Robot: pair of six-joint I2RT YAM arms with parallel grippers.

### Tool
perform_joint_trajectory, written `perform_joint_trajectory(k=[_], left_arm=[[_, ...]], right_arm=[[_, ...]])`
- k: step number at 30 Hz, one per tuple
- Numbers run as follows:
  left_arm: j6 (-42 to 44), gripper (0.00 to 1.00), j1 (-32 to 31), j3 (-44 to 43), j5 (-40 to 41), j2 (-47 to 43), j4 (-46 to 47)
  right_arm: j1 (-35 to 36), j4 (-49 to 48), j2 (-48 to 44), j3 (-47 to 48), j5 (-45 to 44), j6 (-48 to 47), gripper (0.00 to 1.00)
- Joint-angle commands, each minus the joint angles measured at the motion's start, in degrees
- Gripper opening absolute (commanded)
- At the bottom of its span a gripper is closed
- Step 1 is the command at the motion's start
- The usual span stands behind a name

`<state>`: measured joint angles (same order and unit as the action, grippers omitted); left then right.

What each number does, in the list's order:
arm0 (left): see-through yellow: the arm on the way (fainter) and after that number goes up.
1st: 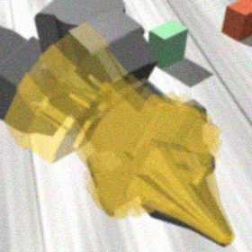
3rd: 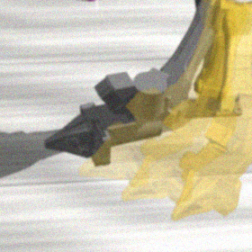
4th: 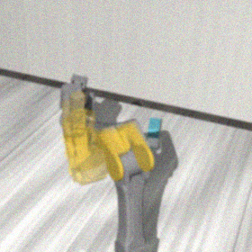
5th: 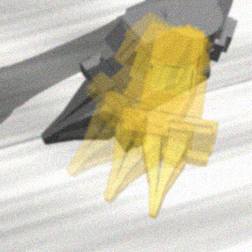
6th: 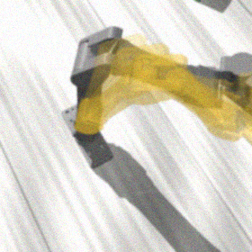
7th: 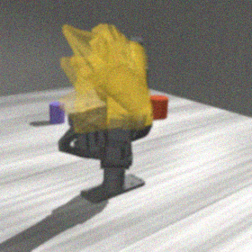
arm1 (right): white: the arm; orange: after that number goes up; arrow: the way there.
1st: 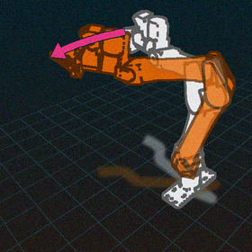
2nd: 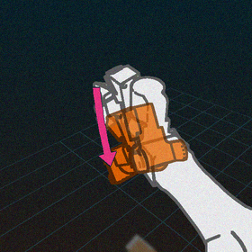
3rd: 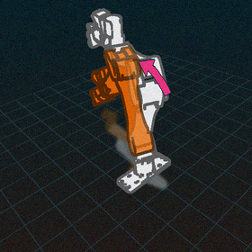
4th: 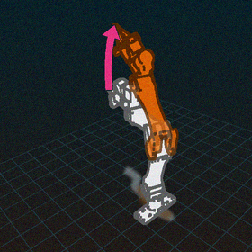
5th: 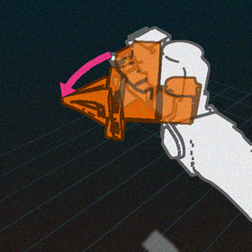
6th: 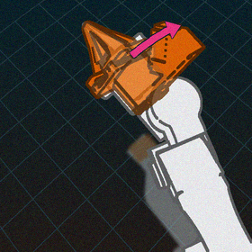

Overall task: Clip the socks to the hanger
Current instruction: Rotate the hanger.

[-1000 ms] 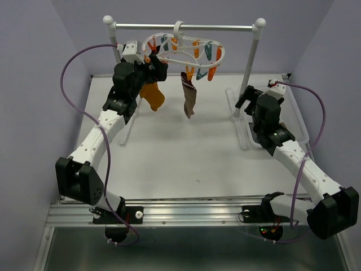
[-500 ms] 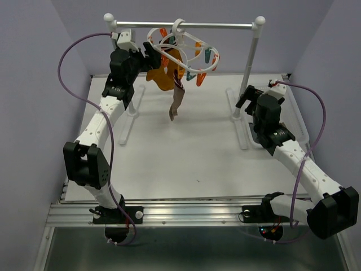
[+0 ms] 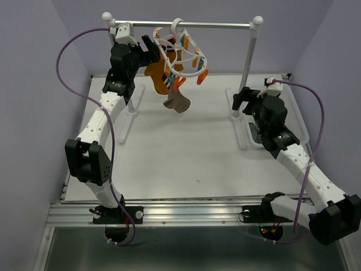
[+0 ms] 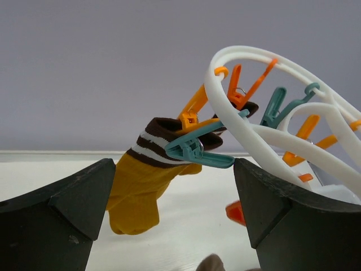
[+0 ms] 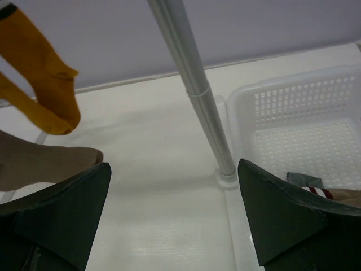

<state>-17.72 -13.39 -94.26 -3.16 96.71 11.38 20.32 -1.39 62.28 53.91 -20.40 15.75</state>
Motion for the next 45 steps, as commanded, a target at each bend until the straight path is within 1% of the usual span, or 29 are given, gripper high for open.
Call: perform_joint_trajectory(k=[1, 5, 11, 13, 14, 16, 19, 23, 26, 32, 33, 37, 41, 42, 45], left_arm=[[-0.66, 0.99, 0.56, -3.39, 4.63, -1.78, 1.89], [0.31, 0.99, 0.56, -4.79, 4.83, -1.70, -0.21], [-0.04, 0.99, 0.56, -3.92, 5.00, -2.66, -0.48], [-0.04, 0.99, 0.56, -3.74, 4.92, -3.01, -0.65], [0.22, 0.99, 0.56, -3.65, 4.83, -3.28, -0.74], [0.40, 0.99, 0.56, -3.48, 4.57, -3.45, -1.09], [0.84, 0.99, 0.56, -2.43, 3.43, -4.51, -1.71], [2.94, 0.99, 0.56, 0.30, -1.14, -6.88, -2.24], [4.97, 0.99, 0.56, 2.23, -2.55, -9.69, -2.94], [6.99, 0.99, 0.56, 8.56, -2.90, -18.29, -2.76], [7.34, 0.99, 0.56, 9.26, -3.17, -18.31, -2.85], [7.43, 0.99, 0.56, 13.65, -4.48, -23.49, -2.85], [7.35, 0.99, 0.56, 17.26, -6.95, -27.44, -2.15], [7.26, 0.99, 0.56, 18.05, -7.38, -29.01, -1.89], [6.55, 0.99, 0.47, 21.48, -10.19, -31.65, -0.74]], right_arm=[[-0.28, -6.77, -2.87, -0.38, 13.36, -6.16, 1.00], [-0.28, -8.54, -3.13, -1.00, 19.25, -7.84, 1.00], [-0.28, -9.86, -1.73, -0.03, 18.82, -7.58, 1.00], [-0.28, -10.47, -1.37, 0.23, 19.78, -6.96, 1.00], [-0.28, -11.09, -1.03, 0.40, 22.14, -6.70, 1.00], [-0.28, -11.62, -0.58, 0.58, 22.86, -6.08, 1.00], [-0.28, -12.06, 0.56, 1.37, 25.23, -5.29, 1.00], [-0.28, -12.06, 1.61, 2.25, 28.56, -5.46, 1.00], [-0.28, -11.97, 1.70, 2.51, 28.67, -5.91, 1.00], [-0.28, -11.88, 1.00, 2.16, 24.19, -4.24, 1.00], [-0.28, -11.88, 1.00, 2.08, 23.75, -4.06, 1.00], [-0.28, -11.36, 0.83, 1.81, 21.73, -2.74, 1.00], [-0.28, -9.25, 0.12, 1.20, 13.22, -0.55, 1.00], [-0.28, -8.03, 0.30, 1.72, 7.98, 0.68, 1.00], [-0.80, -1.00, 2.57, 4.52, -0.39, 3.31, 1.00]])
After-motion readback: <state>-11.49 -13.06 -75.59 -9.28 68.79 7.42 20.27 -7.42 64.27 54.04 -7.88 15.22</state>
